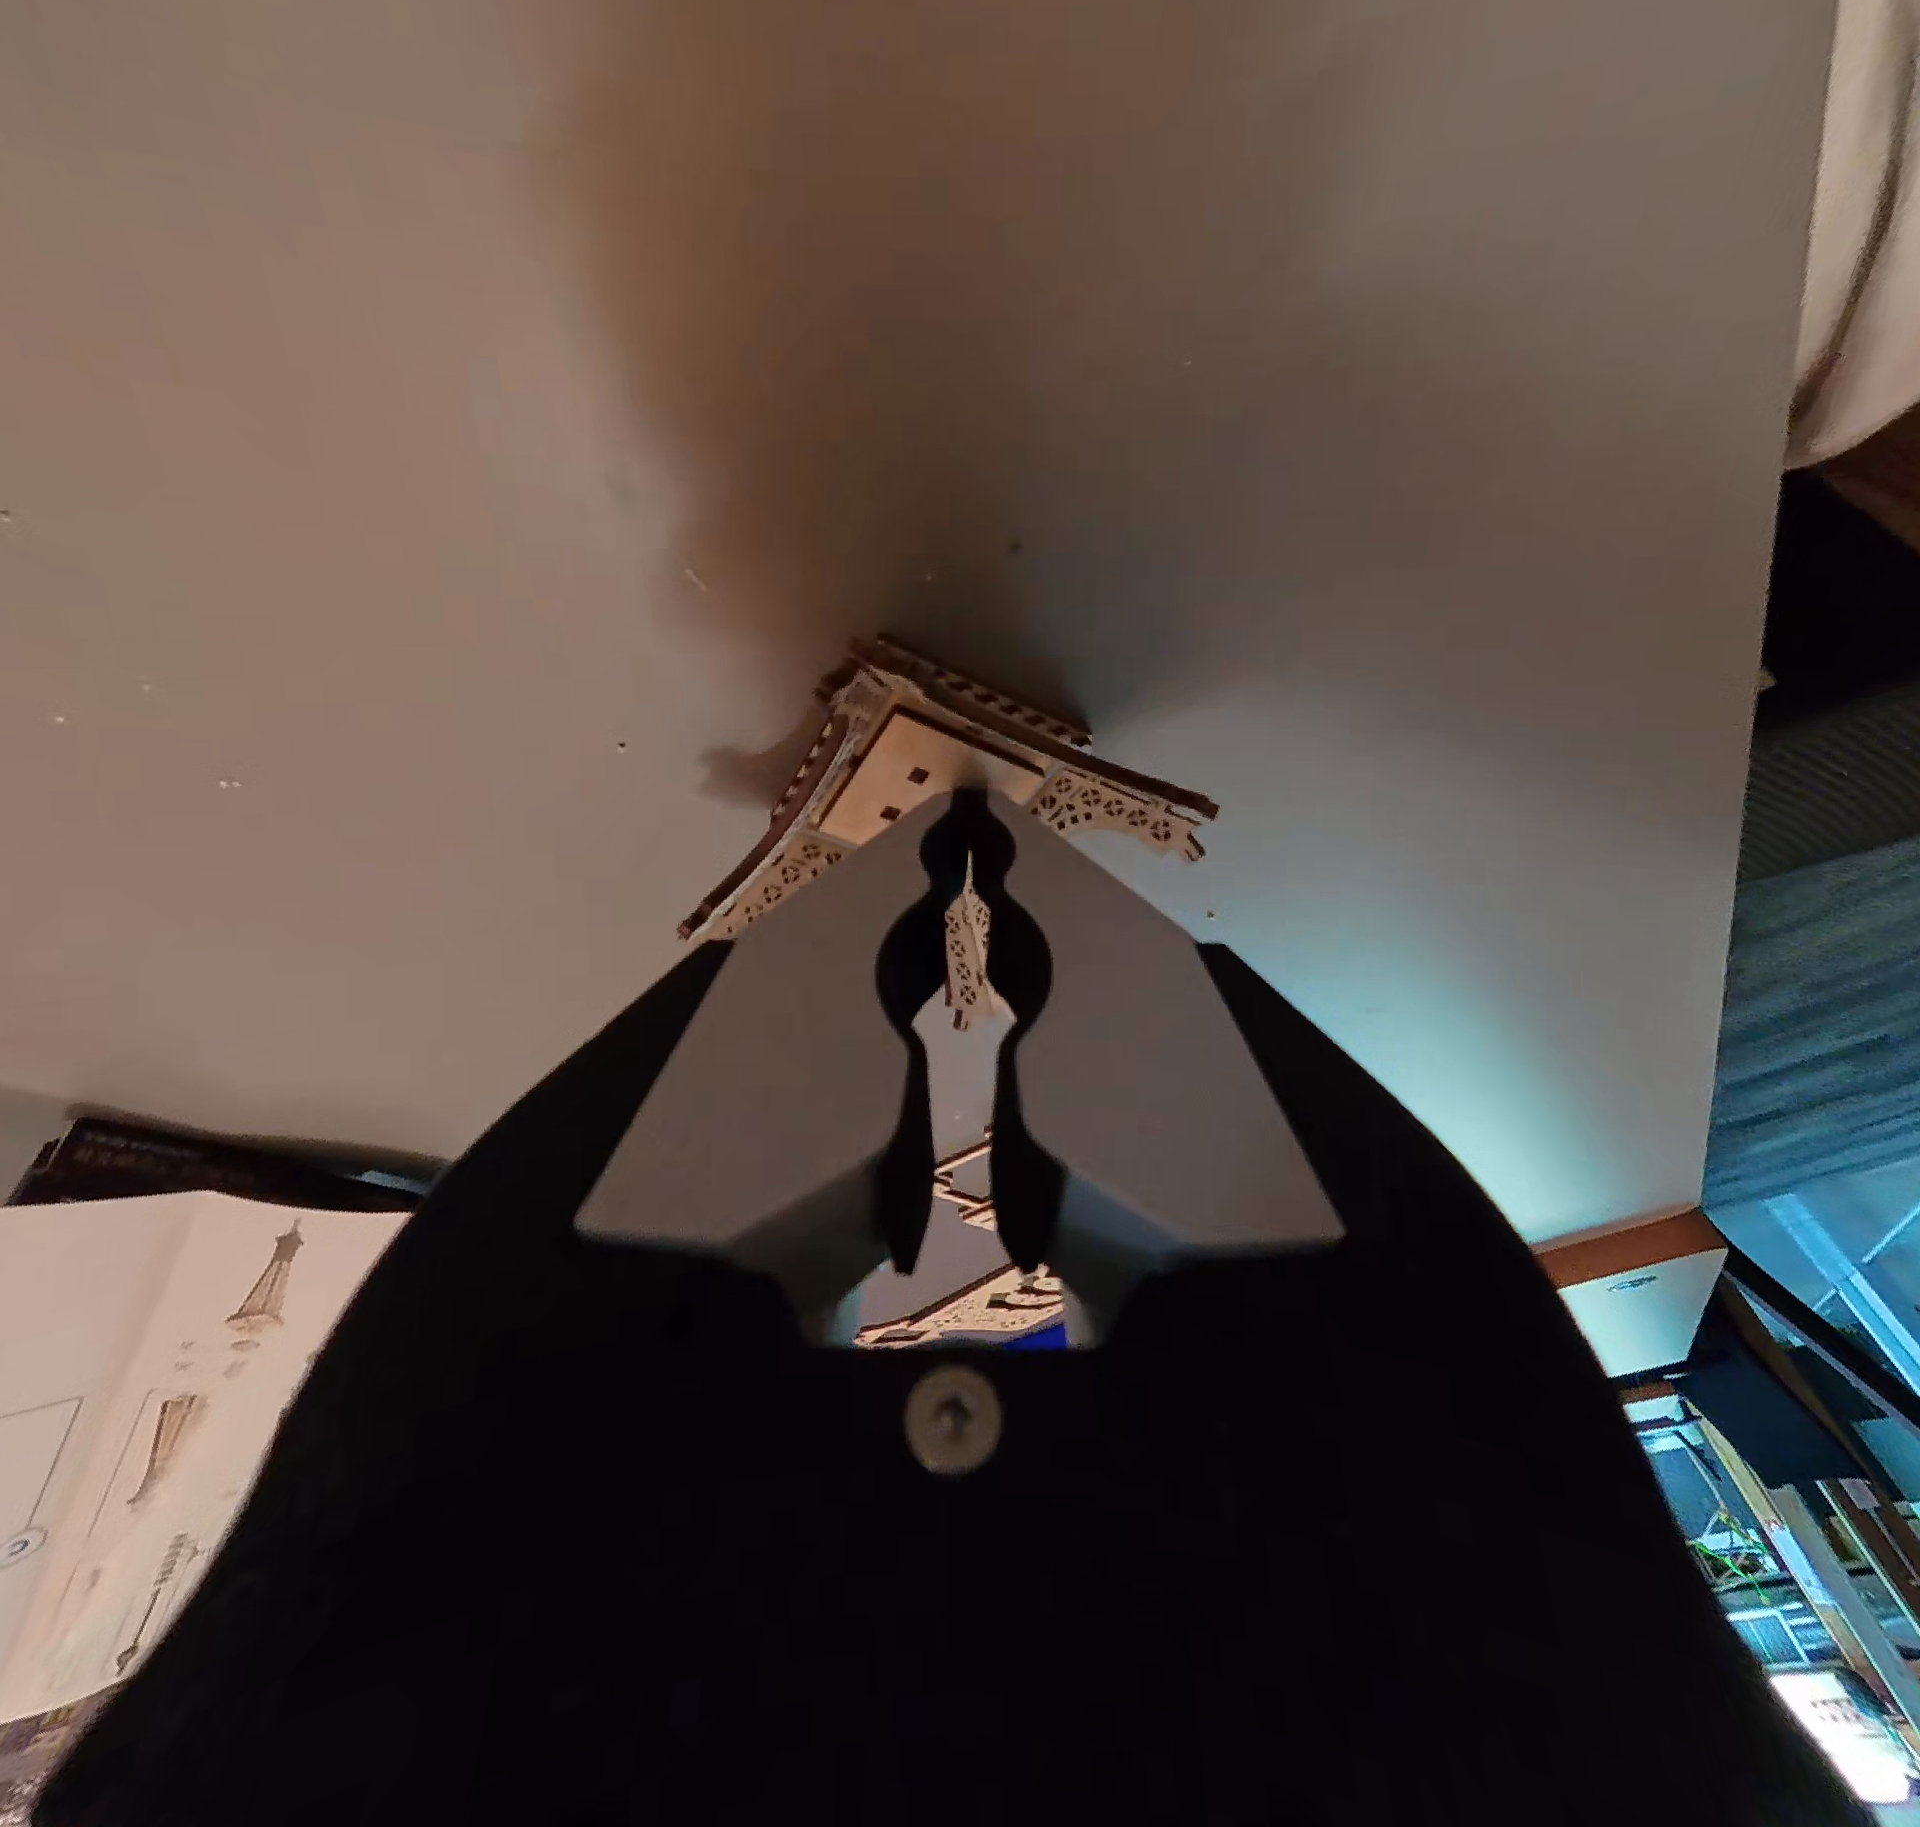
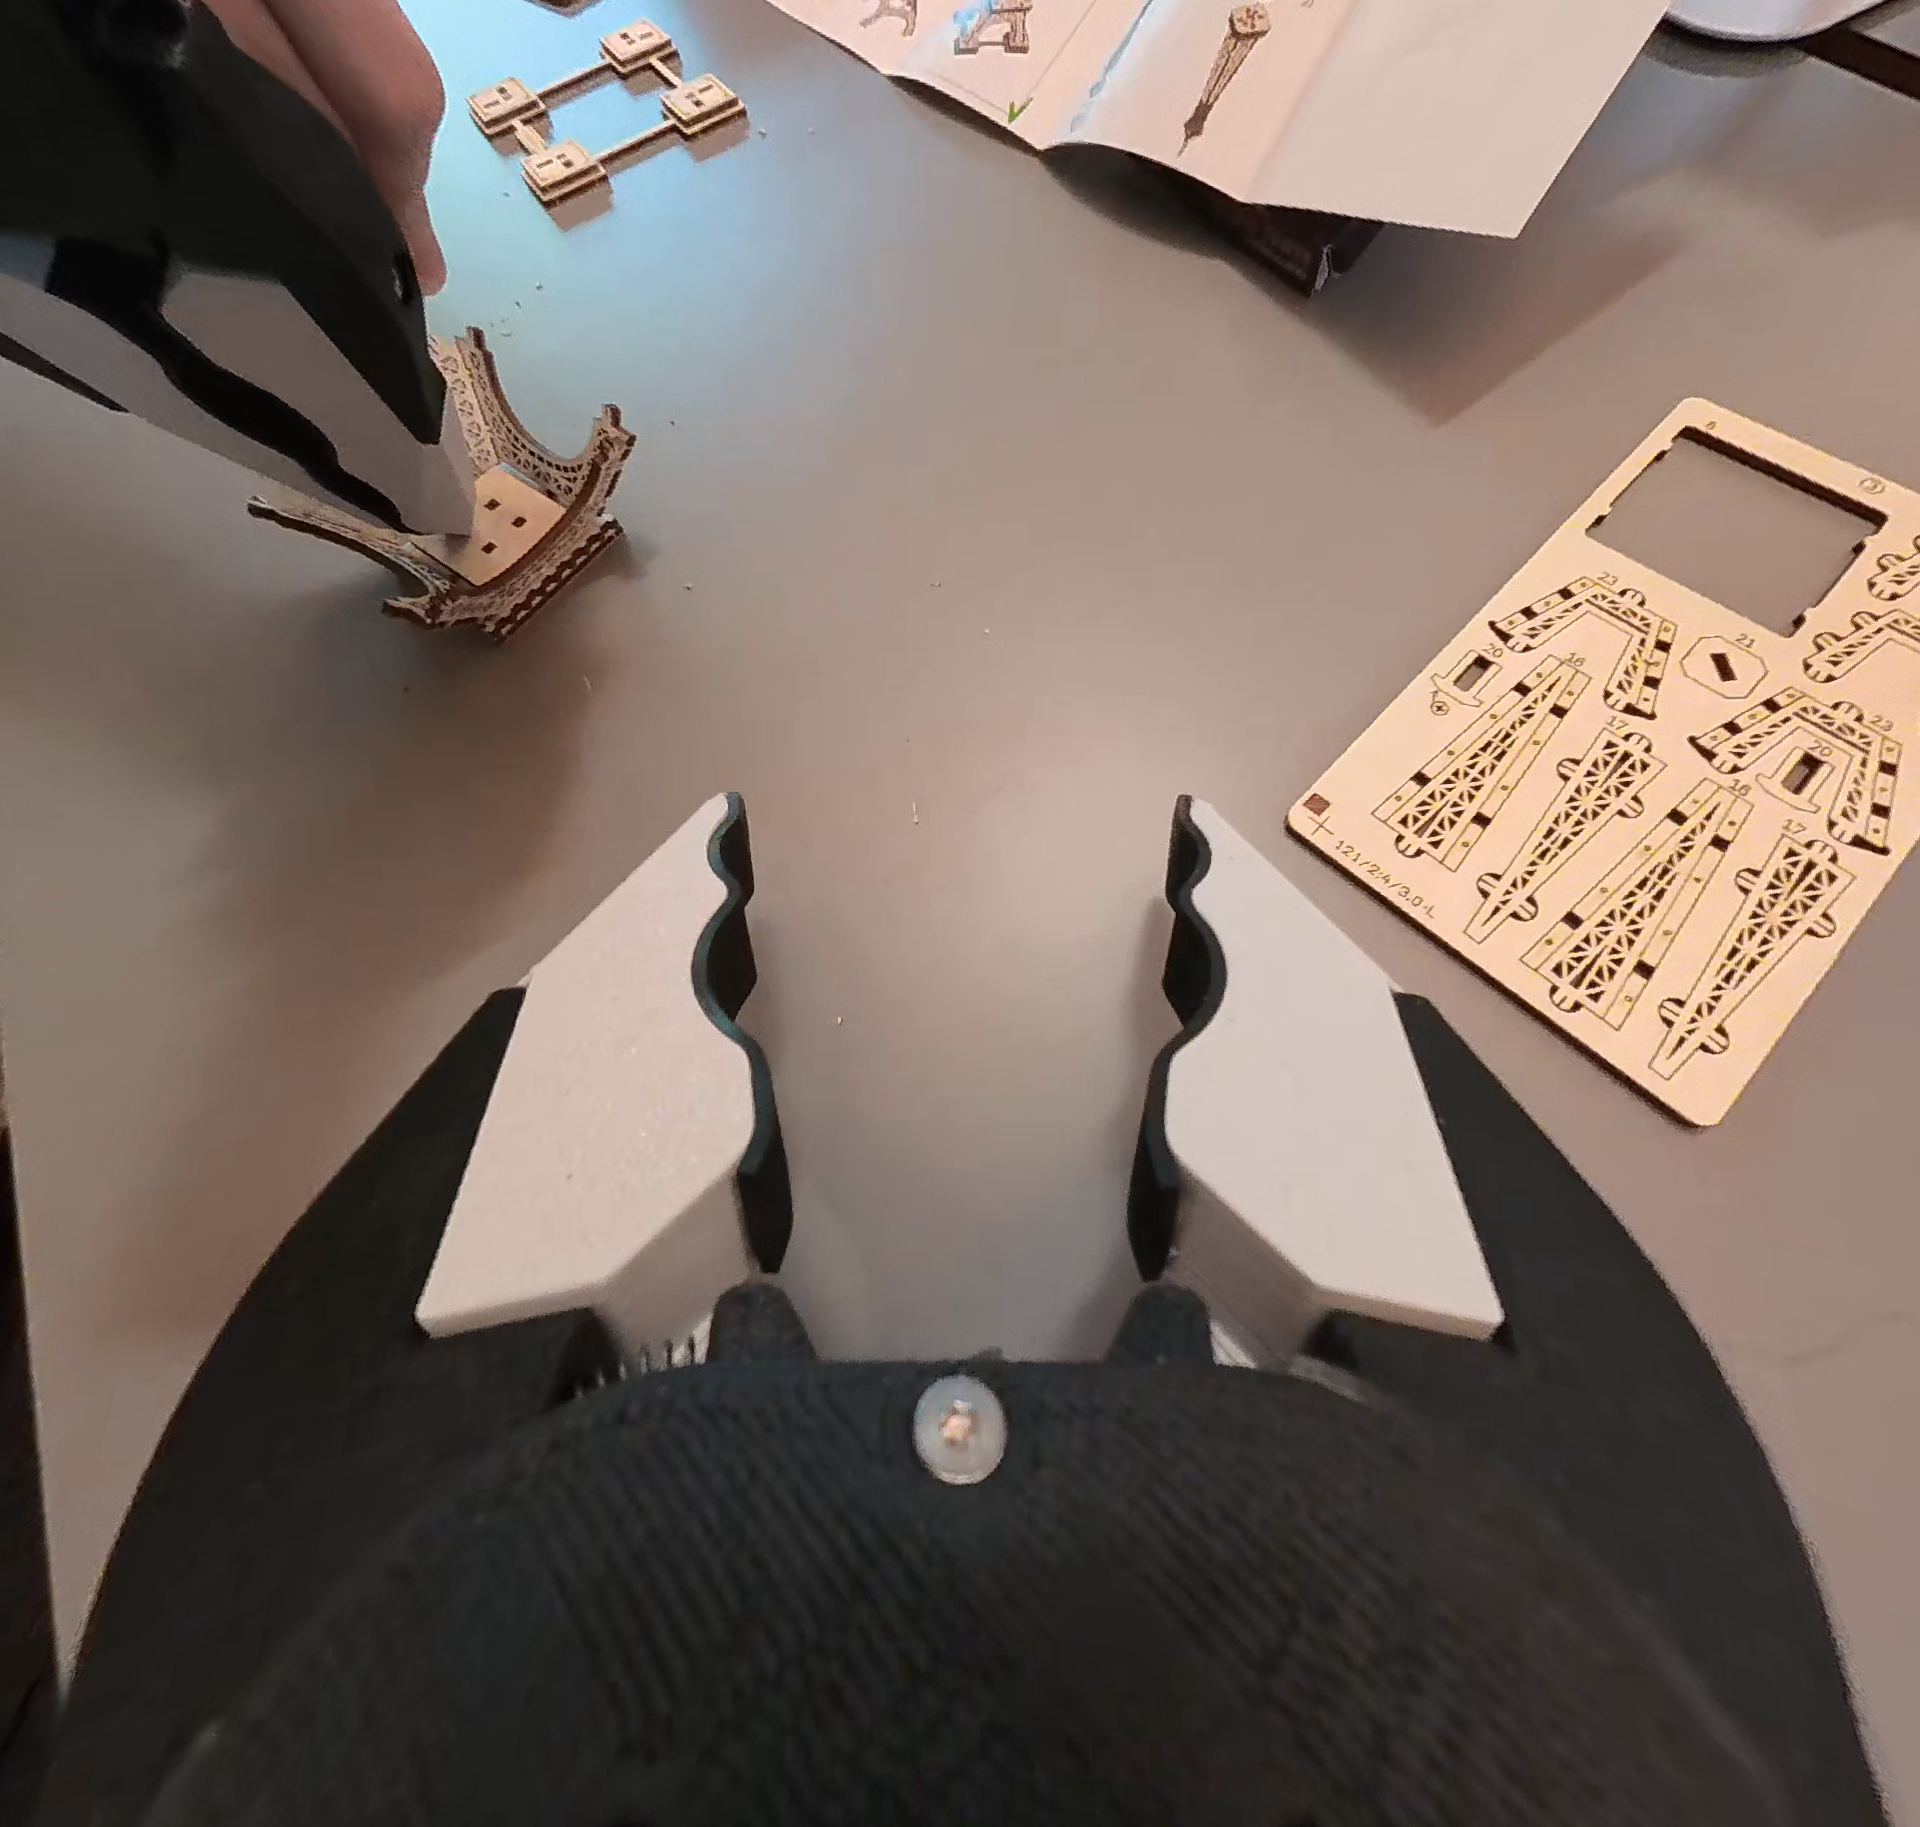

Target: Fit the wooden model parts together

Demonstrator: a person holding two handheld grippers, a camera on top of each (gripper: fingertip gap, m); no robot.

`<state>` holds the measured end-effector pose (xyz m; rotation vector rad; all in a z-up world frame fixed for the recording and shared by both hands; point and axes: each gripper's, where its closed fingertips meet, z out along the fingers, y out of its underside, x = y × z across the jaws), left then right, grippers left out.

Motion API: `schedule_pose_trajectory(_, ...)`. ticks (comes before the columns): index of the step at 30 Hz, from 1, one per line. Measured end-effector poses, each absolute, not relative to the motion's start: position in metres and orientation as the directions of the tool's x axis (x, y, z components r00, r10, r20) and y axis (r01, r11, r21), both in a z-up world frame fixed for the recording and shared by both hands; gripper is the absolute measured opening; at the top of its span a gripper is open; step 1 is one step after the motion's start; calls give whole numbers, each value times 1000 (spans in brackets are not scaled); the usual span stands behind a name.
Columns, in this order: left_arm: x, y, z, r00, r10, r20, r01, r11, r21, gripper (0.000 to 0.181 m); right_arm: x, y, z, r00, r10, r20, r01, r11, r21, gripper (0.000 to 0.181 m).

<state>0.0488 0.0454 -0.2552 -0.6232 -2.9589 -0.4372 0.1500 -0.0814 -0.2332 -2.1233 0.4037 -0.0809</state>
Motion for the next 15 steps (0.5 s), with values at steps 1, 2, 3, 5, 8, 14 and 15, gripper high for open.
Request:
schedule_pose_trajectory(1, 49, 45, -255, -914, 383, 136, 406, 876, 261, 0, 150, -81, -232, 943, -316, -101, -256, -499, -828, 79)
schedule_pose_trajectory(2, 49, 45, -255, -914, 385, 129, 406, 877, 259, 0, 150, -82, -232, 943, -317, -104, -258, -495, -829, 79)
schedule_pose_trajectory(3, 49, 45, -255, -916, 384, 117, 402, 880, 253, 0, 150, -82, -231, 942, -317, -109, -261, -491, -831, 79)
schedule_pose_trajectory(5, 49, 45, -255, -924, 367, 104, 381, 898, 220, 0, 149, -81, -230, 943, -312, -117, -263, -482, -836, 79)
schedule_pose_trajectory(8, 49, 45, -256, -931, 344, 121, 361, 914, 184, 0, 149, -79, -229, 942, -307, -136, -273, -465, -842, 79)
schedule_pose_trajectory(14, 49, 44, -256, -931, 351, 104, 365, 915, 174, 0, 150, -79, -236, 936, -311, -165, -302, -469, -830, 78)
schedule_pose_trajectory(15, 49, 45, -256, -931, 351, 104, 364, 914, 176, 0, 150, -79, -235, 934, -314, -167, -305, -465, -831, 78)
